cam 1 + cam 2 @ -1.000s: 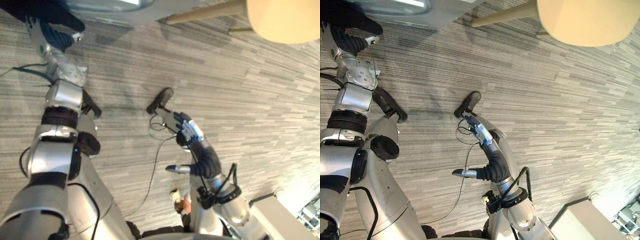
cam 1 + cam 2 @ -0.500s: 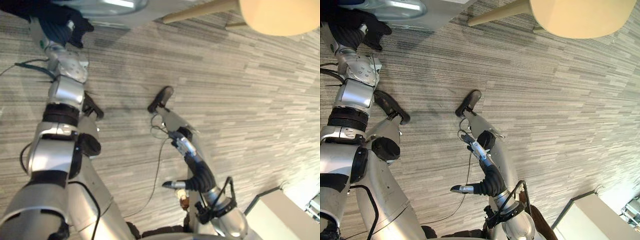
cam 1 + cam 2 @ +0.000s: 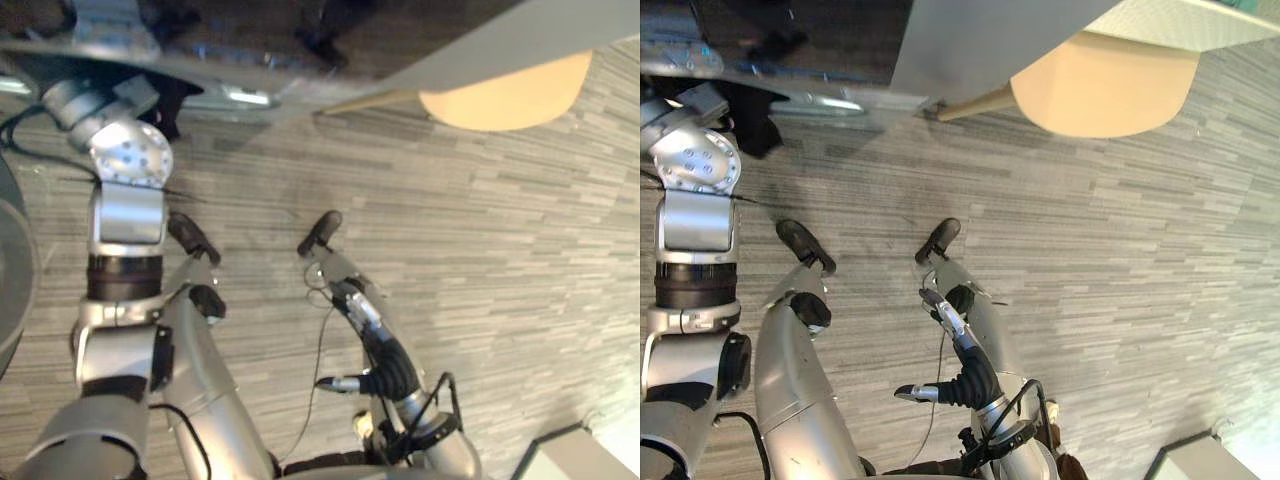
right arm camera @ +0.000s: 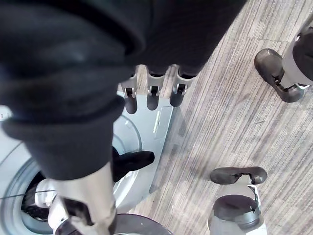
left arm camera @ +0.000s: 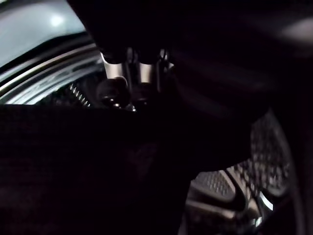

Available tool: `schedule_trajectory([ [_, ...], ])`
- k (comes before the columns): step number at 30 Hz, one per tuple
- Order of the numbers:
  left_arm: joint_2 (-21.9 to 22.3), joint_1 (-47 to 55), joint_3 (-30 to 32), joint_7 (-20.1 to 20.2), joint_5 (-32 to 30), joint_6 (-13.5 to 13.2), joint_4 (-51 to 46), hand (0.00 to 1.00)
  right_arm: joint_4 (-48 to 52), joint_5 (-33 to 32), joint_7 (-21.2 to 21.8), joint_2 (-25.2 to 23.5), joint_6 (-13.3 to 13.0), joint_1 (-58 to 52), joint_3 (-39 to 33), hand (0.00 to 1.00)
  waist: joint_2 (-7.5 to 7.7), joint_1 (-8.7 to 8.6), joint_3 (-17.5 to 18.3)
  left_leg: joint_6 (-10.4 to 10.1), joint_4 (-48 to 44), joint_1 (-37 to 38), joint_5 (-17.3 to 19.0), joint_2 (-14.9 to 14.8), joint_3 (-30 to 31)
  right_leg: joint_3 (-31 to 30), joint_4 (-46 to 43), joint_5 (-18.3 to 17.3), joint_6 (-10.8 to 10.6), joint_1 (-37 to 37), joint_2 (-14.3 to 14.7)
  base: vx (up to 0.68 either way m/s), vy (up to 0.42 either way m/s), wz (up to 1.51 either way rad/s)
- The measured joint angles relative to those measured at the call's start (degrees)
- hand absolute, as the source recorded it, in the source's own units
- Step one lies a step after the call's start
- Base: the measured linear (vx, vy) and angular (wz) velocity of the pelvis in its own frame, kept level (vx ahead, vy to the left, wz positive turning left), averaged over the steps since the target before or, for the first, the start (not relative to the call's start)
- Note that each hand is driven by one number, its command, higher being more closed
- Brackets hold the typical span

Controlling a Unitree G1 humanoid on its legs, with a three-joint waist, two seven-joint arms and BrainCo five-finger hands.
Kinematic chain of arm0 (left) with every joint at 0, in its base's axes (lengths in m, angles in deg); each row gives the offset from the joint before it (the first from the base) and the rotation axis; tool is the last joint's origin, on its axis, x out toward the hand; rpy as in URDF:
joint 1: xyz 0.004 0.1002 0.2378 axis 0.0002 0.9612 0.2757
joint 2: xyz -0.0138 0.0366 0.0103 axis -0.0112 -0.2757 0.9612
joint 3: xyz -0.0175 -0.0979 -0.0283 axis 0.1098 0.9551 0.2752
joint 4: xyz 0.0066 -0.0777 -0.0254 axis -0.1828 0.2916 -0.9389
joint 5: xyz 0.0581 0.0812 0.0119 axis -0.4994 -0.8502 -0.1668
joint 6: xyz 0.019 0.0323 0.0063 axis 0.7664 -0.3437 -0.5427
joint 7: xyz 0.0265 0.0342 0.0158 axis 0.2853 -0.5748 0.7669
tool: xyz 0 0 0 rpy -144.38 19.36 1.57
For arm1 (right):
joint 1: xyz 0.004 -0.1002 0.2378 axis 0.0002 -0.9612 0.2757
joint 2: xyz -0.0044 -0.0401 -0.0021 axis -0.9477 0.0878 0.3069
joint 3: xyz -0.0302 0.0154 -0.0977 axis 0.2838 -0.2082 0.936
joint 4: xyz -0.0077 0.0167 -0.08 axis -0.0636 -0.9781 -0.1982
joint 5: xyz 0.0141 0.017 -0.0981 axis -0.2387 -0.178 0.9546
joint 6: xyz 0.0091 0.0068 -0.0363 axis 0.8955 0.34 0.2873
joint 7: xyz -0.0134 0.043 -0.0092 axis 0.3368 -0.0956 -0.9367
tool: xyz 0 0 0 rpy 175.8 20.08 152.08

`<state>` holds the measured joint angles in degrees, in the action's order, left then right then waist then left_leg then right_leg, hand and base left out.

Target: Pick up the laundry basket with both hands and put the clothes into the washing machine.

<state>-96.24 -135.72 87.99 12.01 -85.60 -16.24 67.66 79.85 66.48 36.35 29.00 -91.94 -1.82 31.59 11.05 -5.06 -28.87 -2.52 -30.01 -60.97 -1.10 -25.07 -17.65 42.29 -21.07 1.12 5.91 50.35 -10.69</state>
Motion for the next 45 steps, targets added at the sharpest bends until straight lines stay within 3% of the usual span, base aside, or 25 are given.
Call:
schedule_trajectory([
  [3, 3.4, 1.4, 2.4, -1.5, 2.3, -0.4, 0.0, 1.00, -3.2, 0.0, 0.2, -0.6, 0.1, 0.1, -0.1, 0.00, 0.00, 0.77, 0.0, -0.6, 3.6, 3.0, -1.7, 0.8, -0.1, -0.1, 1.6, 0.0, 0.0, -1.9, 0.8, 0.12, -0.051, 0.15],
  [8, 2.8, -3.0, 4.3, -3.4, 8.5, -1.3, 5.4, 1.00, -5.9, -0.1, 1.5, 0.1, 1.3, 0.4, -1.7, 0.00, 0.01, 0.81, 0.0, -1.0, 5.7, 5.9, -2.4, 1.1, -0.4, -1.4, 2.4, 0.0, 0.0, -3.5, 1.9, 0.09, -0.014, 0.00],
  [12, -0.8, -8.6, 2.1, -4.8, 14.2, -1.8, 11.2, 1.00, -4.7, -0.2, 2.3, 1.8, 1.4, 0.0, -2.0, 0.00, 0.02, 1.11, 0.0, -1.1, 5.2, 5.4, -2.4, 0.4, 0.0, -1.5, 4.5, 0.9, 0.4, -3.9, 2.9, 0.03, 0.014, -0.07],
  [16, -5.3, -14.6, -3.5, -0.4, 23.0, -4.0, 18.0, 1.00, 1.8, -0.2, 2.5, 4.3, 1.5, -2.8, -3.0, 0.00, 0.07, 2.35, 0.0, -1.5, 4.9, 3.5, -2.3, -0.9, 0.4, -1.5, 7.7, 1.7, -0.4, -3.4, 5.0, 0.00, 0.010, -0.11],
  [20, -10.2, -25.7, -10.3, 8.8, 35.5, -4.3, 29.7, 1.00, 3.7, -0.1, 2.6, 5.6, 2.0, -4.7, -4.0, 0.00, 0.16, 2.77, 0.1, -1.8, 5.2, 1.6, -2.5, -0.8, 0.5, -1.5, 8.6, 2.2, -1.1, -1.9, 5.2, 0.00, -0.001, -0.01],
  [23, -10.6, -30.2, -15.9, 16.3, 53.5, -5.5, 33.1, 1.00, 3.6, -0.1, 2.6, 5.9, 4.5, -4.8, -4.1, 0.00, 0.18, 2.60, 0.1, -1.2, 6.2, 0.7, -3.6, 0.1, 0.3, -1.5, 8.4, 2.9, -1.9, -0.6, 4.2, 0.05, 0.026, 0.08],
  [27, -10.6, -35.7, -16.2, 17.8, 66.8, -9.4, 35.1, 1.00, 3.6, -0.1, 2.3, 5.9, 6.2, -4.8, -4.0, 0.00, 0.18, 2.41, 0.1, -0.8, 6.1, -0.5, -4.0, 0.8, -0.6, -1.9, 8.0, 4.1, -0.7, 1.4, 3.4, 0.07, 0.014, -0.04],
  [29, -10.6, -36.7, -15.6, 17.4, 71.7, -13.4, 35.2, 1.00, 3.7, -0.1, 2.2, 6.5, 6.7, -4.9, -3.9, 0.00, 0.18, 2.56, 0.1, -0.8, 6.1, -1.1, -4.0, 0.8, -1.4, -2.7, 7.1, 4.6, 0.0, 3.0, 3.0, 0.10, -0.013, -0.13],
  [34, -10.8, -41.9, -14.6, 14.4, 72.3, -15.8, 34.6, 1.00, 5.9, -0.2, 2.1, 11.3, 6.7, -6.0, -3.5, 0.00, 0.21, 2.68, 0.1, -0.6, 4.2, -5.4, -3.7, -0.3, -1.1, -3.0, 6.8, 4.4, -0.3, 6.6, 3.4, 0.05, -0.034, -0.11],
  [35, -11.2, -42.7, -14.3, 13.2, 72.1, -15.9, 34.6, 0.00, 7.0, -0.2, 2.1, 12.0, 6.2, -6.6, -3.5, 0.00, 0.22, 2.54, 0.1, -0.6, 3.7, -6.4, -3.3, -0.6, -1.1, -3.0, 6.8, 4.1, -0.6, 7.3, 3.4, 0.03, -0.054, -0.18],
  [39, -14.3, -43.5, -10.9, 12.2, 71.3, -17.5, 30.5, 0.00, 8.4, -0.8, 1.0, 12.4, 5.4, -7.2, -3.4, 0.00, 0.22, 0.39, 0.1, -0.4, 3.5, -9.5, -3.2, -0.8, -1.2, -2.3, 7.6, 3.9, -1.1, 9.7, 3.5, 0.02, -0.043, -0.13],
  [41, -15.8, -41.7, -10.9, 15.0, 71.5, -17.3, 30.5, 0.00, 8.4, -0.7, 0.6, 12.4, 5.4, -7.7, -3.4, 0.00, 0.21, -0.33, 0.1, -0.5, 2.7, -9.3, -3.3, -1.0, -1.1, -2.2, 7.4, 4.3, -1.7, 9.4, 3.4, 0.03, -0.028, -0.10],
  [43, -16.2, -38.9, -10.9, 19.2, 69.7, -15.1, 31.5, 0.00, 8.5, -0.8, 0.2, 11.9, 5.3, -9.1, -3.6, 0.00, 0.21, -0.36, 0.1, -0.2, 2.0, -8.6, -3.2, -1.0, -1.1, -2.5, 7.0, 5.0, -2.2, 8.8, 3.3, 0.05, -0.024, -0.03],
  [45, -16.1, -34.3, -10.9, 23.9, 63.0, -10.4, 37.1, 0.00, 8.4, -1.3, 0.7, 11.9, 5.2, -10.1, -3.6, 0.00, 0.19, -0.58, 0.1, 0.2, 2.0, -6.5, -3.2, -1.0, -1.5, -2.8, 6.6, 5.0, -2.1, 7.3, 3.1, 0.08, -0.041, 0.02],
])
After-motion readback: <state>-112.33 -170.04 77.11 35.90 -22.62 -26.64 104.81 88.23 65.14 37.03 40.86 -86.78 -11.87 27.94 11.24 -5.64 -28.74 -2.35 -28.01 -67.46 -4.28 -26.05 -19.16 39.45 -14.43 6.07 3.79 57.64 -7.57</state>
